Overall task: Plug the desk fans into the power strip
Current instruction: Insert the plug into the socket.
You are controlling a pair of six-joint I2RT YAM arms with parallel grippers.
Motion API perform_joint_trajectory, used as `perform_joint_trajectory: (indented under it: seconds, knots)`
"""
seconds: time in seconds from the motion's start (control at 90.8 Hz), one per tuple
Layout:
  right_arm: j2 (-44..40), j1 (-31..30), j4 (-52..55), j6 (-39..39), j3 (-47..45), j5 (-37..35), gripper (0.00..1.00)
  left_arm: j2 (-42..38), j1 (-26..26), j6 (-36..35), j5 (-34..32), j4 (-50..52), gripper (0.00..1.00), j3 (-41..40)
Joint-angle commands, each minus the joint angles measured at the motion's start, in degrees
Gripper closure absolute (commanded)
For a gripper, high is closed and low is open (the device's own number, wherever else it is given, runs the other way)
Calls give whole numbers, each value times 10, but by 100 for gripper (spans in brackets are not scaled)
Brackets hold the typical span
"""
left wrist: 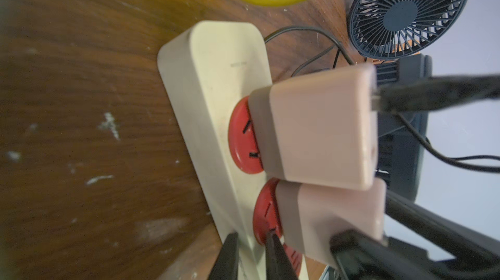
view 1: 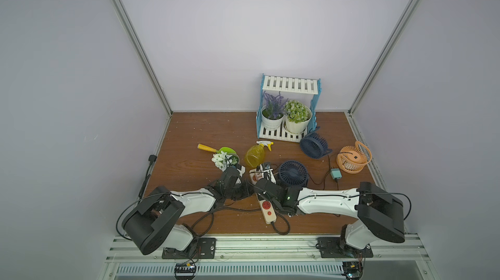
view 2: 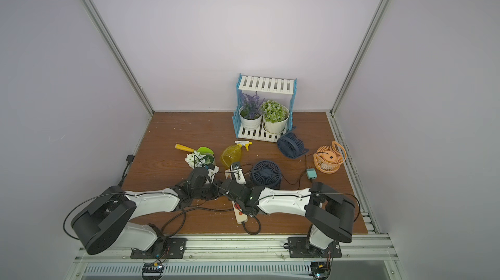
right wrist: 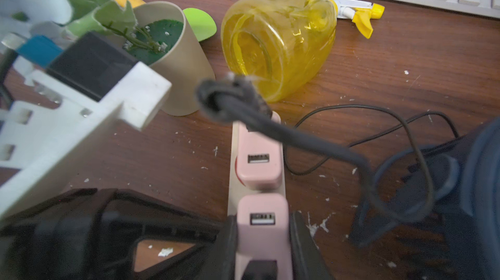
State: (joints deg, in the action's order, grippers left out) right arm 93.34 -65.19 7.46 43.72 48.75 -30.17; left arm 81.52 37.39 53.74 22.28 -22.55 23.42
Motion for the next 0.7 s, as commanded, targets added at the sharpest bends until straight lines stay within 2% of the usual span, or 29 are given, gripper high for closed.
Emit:
perform_joint_trajectory:
  seconds: [0.0,0.198,0.385,0.561,0.694]
  knots:
    - [112,3,216,-16,-33,114,100,14,-8,-12,-16,18,79,-5]
    - [96,5,199,13,-71,136,100,8,-9,-10,-24,29,80,-4]
    - [128,37,195,-18,-41,154,100,0,-9,-17,-28,48,80,-1]
    - [114,-2,233,10,-49,135,100,-20,-9,-20,-38,62,80,-4]
    - [137,45,185,-20,-48,157,100,-17,-9,-25,-31,61,80,-5]
